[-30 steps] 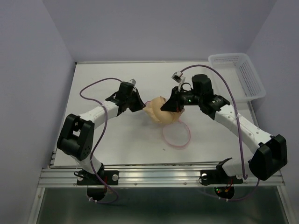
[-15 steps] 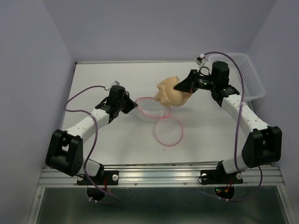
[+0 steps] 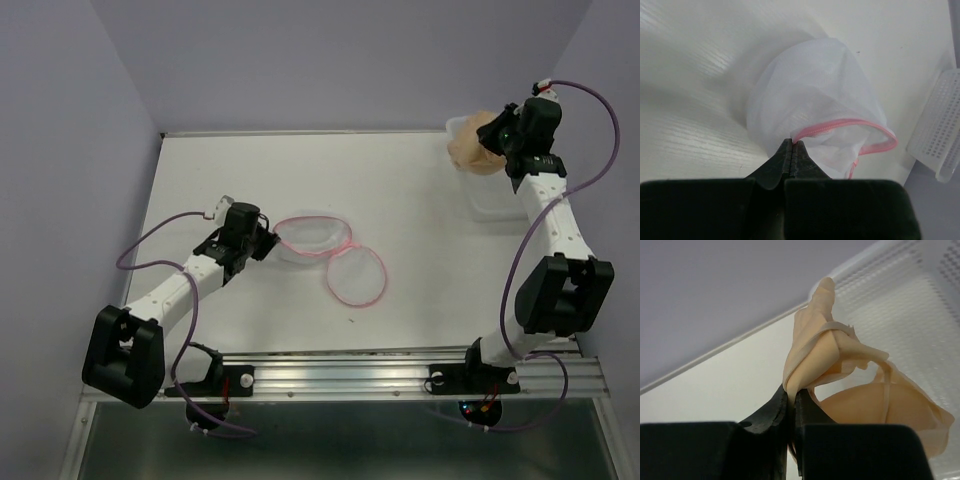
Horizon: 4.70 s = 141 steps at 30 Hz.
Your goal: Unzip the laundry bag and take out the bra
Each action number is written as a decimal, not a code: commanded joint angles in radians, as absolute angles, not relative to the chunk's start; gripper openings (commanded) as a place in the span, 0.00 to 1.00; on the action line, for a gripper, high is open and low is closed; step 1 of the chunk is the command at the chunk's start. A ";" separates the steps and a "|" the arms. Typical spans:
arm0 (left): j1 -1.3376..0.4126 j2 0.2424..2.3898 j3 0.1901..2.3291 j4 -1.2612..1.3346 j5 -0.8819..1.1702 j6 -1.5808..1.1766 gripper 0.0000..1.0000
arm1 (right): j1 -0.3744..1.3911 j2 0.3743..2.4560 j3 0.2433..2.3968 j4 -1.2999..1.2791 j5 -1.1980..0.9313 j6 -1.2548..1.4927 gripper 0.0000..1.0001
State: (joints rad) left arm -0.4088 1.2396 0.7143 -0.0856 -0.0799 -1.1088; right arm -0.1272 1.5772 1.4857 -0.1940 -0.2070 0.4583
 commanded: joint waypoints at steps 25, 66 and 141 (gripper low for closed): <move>-0.439 1.227 0.666 -0.020 -0.104 -1.106 0.00 | 0.081 1.370 1.165 -0.390 0.040 0.370 1.00; -0.497 1.198 0.632 -0.029 -0.155 -1.161 0.00 | 0.316 1.237 0.482 0.043 -0.360 0.752 0.19; -0.408 0.706 0.554 -0.339 -0.311 -1.192 0.99 | 0.873 2.264 2.338 -0.707 -0.017 0.534 0.79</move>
